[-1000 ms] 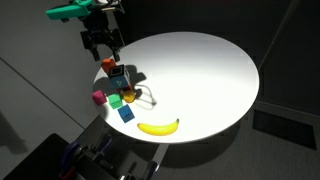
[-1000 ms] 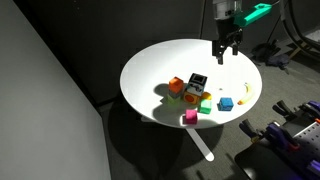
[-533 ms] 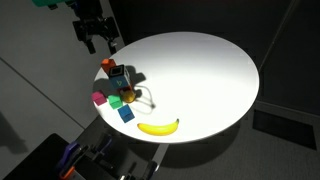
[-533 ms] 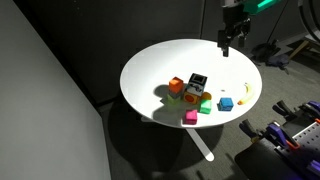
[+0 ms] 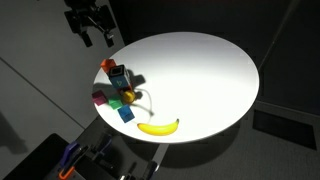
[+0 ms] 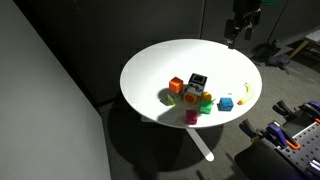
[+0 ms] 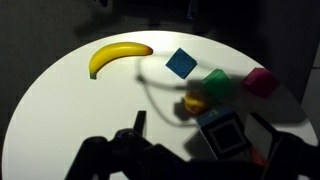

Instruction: Pick up the block with the number four on it and put it on the block with the number six on it

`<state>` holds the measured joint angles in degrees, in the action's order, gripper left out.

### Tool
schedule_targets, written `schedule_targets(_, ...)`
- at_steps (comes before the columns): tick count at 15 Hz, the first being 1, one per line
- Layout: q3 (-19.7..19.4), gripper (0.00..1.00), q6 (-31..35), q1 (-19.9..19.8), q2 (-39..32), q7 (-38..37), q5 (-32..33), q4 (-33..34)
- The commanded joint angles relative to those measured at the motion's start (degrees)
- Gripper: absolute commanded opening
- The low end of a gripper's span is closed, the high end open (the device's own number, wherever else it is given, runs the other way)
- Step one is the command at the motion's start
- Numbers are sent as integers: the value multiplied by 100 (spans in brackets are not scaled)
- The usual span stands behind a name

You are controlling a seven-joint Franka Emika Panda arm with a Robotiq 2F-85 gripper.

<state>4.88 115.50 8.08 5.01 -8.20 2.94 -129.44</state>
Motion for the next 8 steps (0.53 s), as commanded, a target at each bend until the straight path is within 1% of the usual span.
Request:
schedule_targets(1, 26, 100, 310, -100, 388, 132, -158, -360)
schedule_targets(8, 8, 100, 627, -124, 500, 281, -346, -587)
